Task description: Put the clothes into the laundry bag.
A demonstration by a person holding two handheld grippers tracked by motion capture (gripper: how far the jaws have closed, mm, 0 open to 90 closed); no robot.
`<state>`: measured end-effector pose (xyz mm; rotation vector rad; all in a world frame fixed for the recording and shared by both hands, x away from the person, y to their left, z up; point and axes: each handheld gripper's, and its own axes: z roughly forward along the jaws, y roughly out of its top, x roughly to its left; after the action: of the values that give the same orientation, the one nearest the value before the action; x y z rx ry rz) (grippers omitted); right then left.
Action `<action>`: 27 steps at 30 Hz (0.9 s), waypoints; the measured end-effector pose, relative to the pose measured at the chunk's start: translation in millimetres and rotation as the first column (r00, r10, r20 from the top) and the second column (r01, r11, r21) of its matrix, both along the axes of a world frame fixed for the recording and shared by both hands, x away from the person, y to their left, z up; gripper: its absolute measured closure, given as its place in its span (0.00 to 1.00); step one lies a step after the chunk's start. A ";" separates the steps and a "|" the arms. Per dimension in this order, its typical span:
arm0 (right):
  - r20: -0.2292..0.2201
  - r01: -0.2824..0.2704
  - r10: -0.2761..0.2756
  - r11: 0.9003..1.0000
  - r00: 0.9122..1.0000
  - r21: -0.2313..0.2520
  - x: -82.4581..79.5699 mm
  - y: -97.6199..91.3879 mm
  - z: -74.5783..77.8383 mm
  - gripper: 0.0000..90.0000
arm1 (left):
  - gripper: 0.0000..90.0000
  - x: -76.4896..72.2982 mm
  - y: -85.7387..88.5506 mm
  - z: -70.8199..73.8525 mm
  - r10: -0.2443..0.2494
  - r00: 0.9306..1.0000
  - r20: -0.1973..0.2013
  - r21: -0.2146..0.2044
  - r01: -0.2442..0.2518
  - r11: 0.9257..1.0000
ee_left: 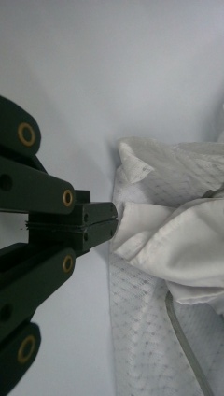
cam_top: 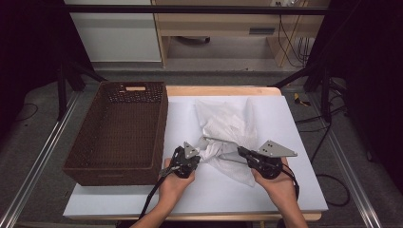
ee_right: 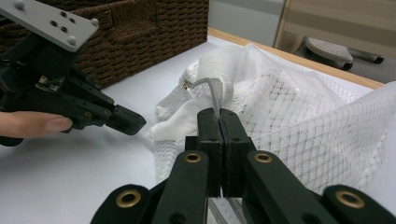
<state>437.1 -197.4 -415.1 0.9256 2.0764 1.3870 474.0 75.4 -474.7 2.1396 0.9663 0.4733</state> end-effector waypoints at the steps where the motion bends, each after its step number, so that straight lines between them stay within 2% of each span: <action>1: 0.000 0.000 0.000 1.000 1.000 0.000 0.0 0.0 0.0 0.99 | 1.00 0.7 -0.4 -0.8 -0.002 1.000 -0.008 -0.002 0.002 1.000; 7: -0.002 -0.005 0.005 1.000 1.000 -0.002 0.5 0.8 -0.2 0.99 | 1.00 1.8 -8.8 -1.0 -0.041 0.999 -0.013 -0.003 0.041 0.999; 11: -0.002 -0.010 0.010 1.000 1.000 -0.005 -0.2 2.0 -0.1 0.99 | 1.00 8.0 -17.7 -1.7 -0.070 0.997 -0.019 -0.009 0.069 0.998; 12: -0.002 -0.012 0.012 1.000 1.000 -0.007 -0.1 2.4 -0.1 0.99 | 1.00 10.3 -23.1 -1.9 -0.092 0.996 -0.012 -0.010 0.092 0.996; 15: -0.005 -0.013 0.013 1.000 1.000 -0.008 0.1 3.3 -0.6 0.99 | 1.00 12.2 -28.5 -1.8 -0.108 0.994 -0.003 -0.014 0.108 0.994; 17: -0.007 -0.015 0.015 1.000 1.000 -0.011 0.4 4.5 -1.1 0.99 | 1.00 15.4 -34.2 -2.3 -0.126 0.992 0.004 0.001 0.126 0.992; 19: -0.008 -0.018 0.018 1.000 1.000 -0.015 0.5 5.6 -1.4 0.99 | 1.00 19.2 -38.9 -2.9 -0.142 0.990 -0.005 -0.006 0.142 0.990; 27: -0.014 -0.021 0.021 1.000 1.000 -0.023 -0.6 7.1 -2.5 0.99 | 1.00 29.0 -55.5 0.1 -0.159 0.987 0.020 -0.053 0.160 0.986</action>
<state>436.5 -190.3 -417.7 0.9091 2.1138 1.3679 503.0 19.9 -474.6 2.1401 0.7830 0.3801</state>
